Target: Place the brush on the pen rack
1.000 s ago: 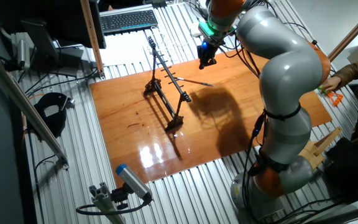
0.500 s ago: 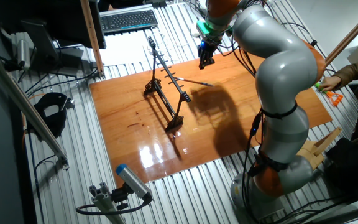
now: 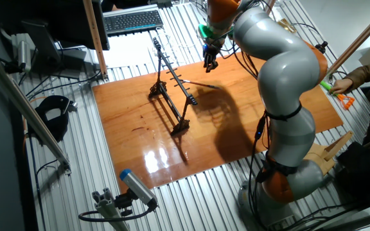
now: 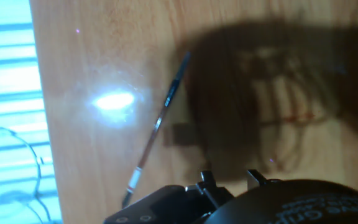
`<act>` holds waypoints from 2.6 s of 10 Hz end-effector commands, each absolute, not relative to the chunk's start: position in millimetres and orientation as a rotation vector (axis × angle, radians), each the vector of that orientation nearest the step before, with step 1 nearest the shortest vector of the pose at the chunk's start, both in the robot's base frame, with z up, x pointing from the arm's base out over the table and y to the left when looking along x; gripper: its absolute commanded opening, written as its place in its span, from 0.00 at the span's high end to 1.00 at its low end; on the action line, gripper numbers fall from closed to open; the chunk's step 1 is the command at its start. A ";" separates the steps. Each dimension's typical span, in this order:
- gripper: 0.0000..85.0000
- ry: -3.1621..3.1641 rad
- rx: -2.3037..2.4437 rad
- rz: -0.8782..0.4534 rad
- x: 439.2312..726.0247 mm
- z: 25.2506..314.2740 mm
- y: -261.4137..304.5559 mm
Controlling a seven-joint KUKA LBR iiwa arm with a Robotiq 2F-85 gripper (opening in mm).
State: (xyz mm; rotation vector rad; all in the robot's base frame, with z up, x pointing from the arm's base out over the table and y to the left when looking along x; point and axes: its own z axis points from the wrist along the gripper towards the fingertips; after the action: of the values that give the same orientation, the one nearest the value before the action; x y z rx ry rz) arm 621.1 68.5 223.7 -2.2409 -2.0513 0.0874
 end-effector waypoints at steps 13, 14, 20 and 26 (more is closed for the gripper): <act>0.40 -2.053 -2.290 0.032 631.5 180.7 45.8; 0.40 -2.054 -2.291 0.030 632.2 178.9 46.0; 0.40 -2.036 -2.317 0.017 631.3 174.3 52.5; 0.40 -2.006 -2.348 0.042 629.3 176.9 66.7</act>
State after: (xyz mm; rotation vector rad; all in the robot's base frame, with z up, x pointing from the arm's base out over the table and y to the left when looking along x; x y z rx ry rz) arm 629.2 66.8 176.5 -2.3489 -2.0074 0.0410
